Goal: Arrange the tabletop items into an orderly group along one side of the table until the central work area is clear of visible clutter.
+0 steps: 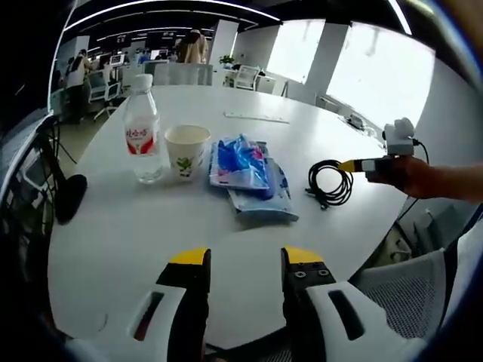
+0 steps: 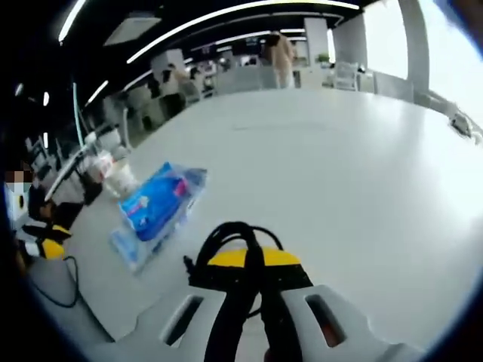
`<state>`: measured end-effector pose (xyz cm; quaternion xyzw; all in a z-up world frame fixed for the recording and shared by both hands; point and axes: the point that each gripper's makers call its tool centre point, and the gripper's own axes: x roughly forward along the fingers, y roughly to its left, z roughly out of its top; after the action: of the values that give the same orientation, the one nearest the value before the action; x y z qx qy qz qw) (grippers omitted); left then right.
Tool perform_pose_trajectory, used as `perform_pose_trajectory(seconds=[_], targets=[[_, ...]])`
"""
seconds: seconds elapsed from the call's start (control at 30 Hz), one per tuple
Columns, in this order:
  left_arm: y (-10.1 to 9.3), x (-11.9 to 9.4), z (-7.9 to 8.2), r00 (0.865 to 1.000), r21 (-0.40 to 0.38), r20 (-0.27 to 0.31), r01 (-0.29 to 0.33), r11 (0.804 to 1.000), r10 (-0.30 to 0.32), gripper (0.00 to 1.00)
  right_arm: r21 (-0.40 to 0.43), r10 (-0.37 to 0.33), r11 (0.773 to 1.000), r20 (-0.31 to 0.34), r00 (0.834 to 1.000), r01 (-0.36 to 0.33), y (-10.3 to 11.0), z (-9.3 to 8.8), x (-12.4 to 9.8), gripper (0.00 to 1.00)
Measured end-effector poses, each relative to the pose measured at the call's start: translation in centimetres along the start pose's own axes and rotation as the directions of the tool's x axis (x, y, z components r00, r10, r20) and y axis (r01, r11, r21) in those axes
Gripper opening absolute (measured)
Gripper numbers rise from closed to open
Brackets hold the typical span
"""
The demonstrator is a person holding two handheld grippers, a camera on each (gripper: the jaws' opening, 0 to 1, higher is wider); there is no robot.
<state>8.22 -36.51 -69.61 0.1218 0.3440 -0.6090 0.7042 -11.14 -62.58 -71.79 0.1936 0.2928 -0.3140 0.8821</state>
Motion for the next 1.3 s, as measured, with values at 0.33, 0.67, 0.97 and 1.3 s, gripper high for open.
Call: perform_pose_trajectory(seconds=[0.33, 0.67, 0.97, 1.3], targets=[[-0.3, 0.0, -0.2, 1.000, 0.000, -0.005, 0.004, 1.000, -0.004, 0.36, 0.077, -0.080, 0.994, -0.009, 0.997, 0.080, -3.6, -1.6, -2.0, 0.01], [-0.3, 0.0, -0.1, 1.000, -0.002, -0.004, 0.005, 1.000, -0.005, 0.36, 0.121, -0.105, 0.987, -0.015, 0.994, 0.106, -4.8, -2.3, -2.0, 0.00], [-0.1, -0.1, -0.1, 1.000, -0.005, -0.004, -0.002, 1.000, 0.002, 0.36, 0.128, -0.127, 0.983, -0.035, 0.991, 0.131, -5.5, -3.0, -1.7, 0.00], [0.4, -0.4, -0.8, 1.000, -0.031, -0.008, -0.018, 0.999, 0.018, 0.36, 0.099, -0.134, 0.985, -0.057, 0.989, 0.139, -5.8, -3.5, -1.6, 0.04]])
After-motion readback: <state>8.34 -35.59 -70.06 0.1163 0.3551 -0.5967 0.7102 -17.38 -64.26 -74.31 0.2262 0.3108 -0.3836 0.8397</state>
